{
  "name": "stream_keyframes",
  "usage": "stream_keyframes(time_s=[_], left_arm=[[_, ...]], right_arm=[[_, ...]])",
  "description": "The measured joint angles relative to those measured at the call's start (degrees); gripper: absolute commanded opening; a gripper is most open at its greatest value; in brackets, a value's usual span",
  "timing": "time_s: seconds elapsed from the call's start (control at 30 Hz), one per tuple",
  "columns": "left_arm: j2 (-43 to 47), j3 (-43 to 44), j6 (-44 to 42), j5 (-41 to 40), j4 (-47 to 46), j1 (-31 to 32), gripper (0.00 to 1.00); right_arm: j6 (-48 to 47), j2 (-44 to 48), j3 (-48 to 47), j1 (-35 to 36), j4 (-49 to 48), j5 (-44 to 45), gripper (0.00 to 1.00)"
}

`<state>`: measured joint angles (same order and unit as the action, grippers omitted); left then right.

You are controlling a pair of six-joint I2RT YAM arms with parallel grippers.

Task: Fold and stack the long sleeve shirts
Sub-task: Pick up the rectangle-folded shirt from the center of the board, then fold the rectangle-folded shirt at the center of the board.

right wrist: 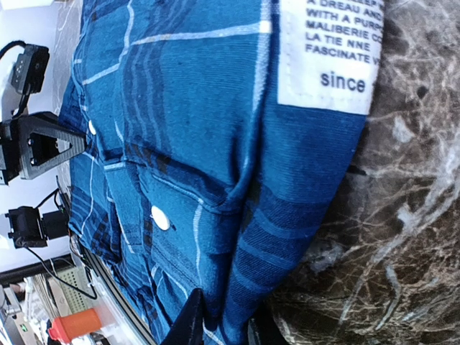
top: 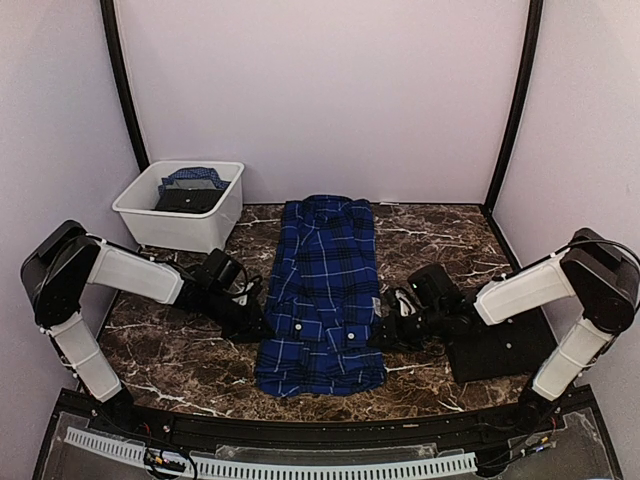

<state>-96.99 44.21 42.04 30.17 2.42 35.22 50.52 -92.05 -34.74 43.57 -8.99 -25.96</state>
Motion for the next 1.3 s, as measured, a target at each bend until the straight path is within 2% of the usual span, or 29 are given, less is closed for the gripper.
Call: stream_keyframes(time_s=[0.2, 0.67, 0.93, 1.3], left_arm=[[0.0, -0.1, 0.8, 0.1, 0.7, 1.1, 0.02], [5.4, -1.0, 1.9, 4.2, 0.9, 1.7, 0.00], [6.5, 2.1, 4.3, 8.2, 0.5, 0.2, 0.00], [6.6, 2.1, 9.0, 12.5, -3.0, -1.8, 0.00]], right_arm=[[0.5, 0.1, 0.9, 0.0, -0.5, -0.4, 0.00], [0.8, 7.4, 0.3, 0.3, 3.8, -0.8, 0.00], [1.5, 7.4, -6.5, -0.5, 6.0, -0.9, 0.00], [5.4, 5.7, -6.7, -2.1, 4.1, -2.5, 0.00]])
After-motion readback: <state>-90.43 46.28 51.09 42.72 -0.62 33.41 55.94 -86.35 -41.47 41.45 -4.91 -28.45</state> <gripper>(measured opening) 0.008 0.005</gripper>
